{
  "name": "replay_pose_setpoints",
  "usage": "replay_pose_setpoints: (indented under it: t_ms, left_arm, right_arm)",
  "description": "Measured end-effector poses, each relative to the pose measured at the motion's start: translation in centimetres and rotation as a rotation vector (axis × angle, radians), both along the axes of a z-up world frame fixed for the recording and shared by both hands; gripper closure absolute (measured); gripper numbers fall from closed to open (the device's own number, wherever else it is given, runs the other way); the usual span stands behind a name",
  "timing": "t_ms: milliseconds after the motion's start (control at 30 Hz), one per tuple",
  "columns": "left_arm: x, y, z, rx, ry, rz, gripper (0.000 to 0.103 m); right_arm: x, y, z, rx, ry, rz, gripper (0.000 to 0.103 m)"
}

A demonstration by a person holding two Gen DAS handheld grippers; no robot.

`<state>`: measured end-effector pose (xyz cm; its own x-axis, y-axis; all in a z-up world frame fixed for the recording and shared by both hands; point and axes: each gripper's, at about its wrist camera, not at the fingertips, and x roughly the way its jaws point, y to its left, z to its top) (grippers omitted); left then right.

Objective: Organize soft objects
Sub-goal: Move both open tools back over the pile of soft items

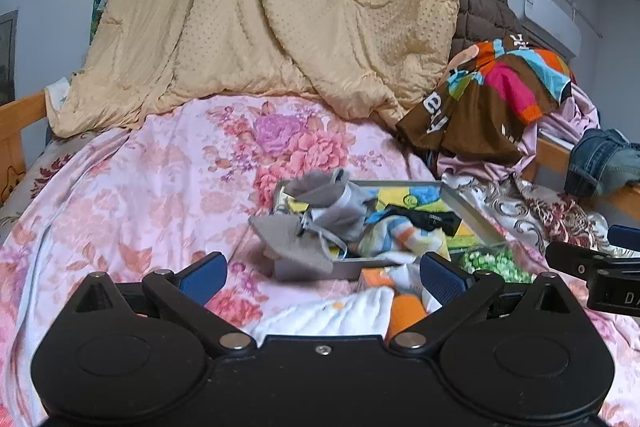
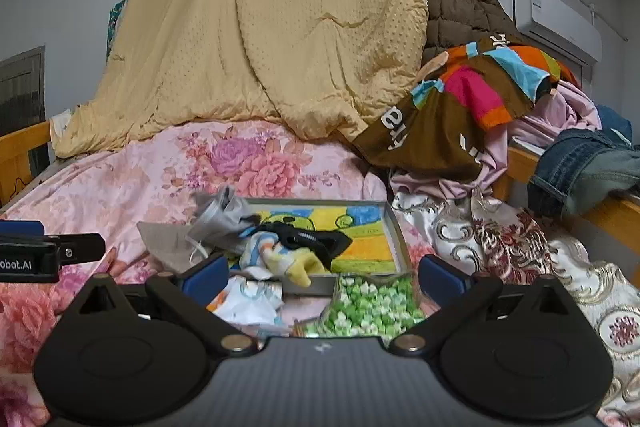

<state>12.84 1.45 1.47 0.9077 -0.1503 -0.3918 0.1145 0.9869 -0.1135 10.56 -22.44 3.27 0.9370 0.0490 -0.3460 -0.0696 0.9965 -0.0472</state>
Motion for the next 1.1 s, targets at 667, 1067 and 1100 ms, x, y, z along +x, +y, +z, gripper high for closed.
replay_pose_setpoints:
  t_ms: [667, 1067, 1100]
  left_arm:
    - [-1.6, 0.3, -3.2, 0.131, 0.251, 0.029, 0.001]
    - [-0.3, 0.6, -5.1, 0.163, 0.404, 0.064, 0.001]
    - [-0.2, 0.6, -5.2, 0.158, 0.420, 0.068, 0.001]
  right_arm:
    - [-2.2, 2.9, -3.3, -0.031, 0.185, 0.079, 0.000]
    - [-0.7, 3.0, -5.6, 0.030, 0.365, 0.105, 0.000]
    - [-0.7, 3.1, -5.7, 0.027, 0.373, 0.110, 0.000]
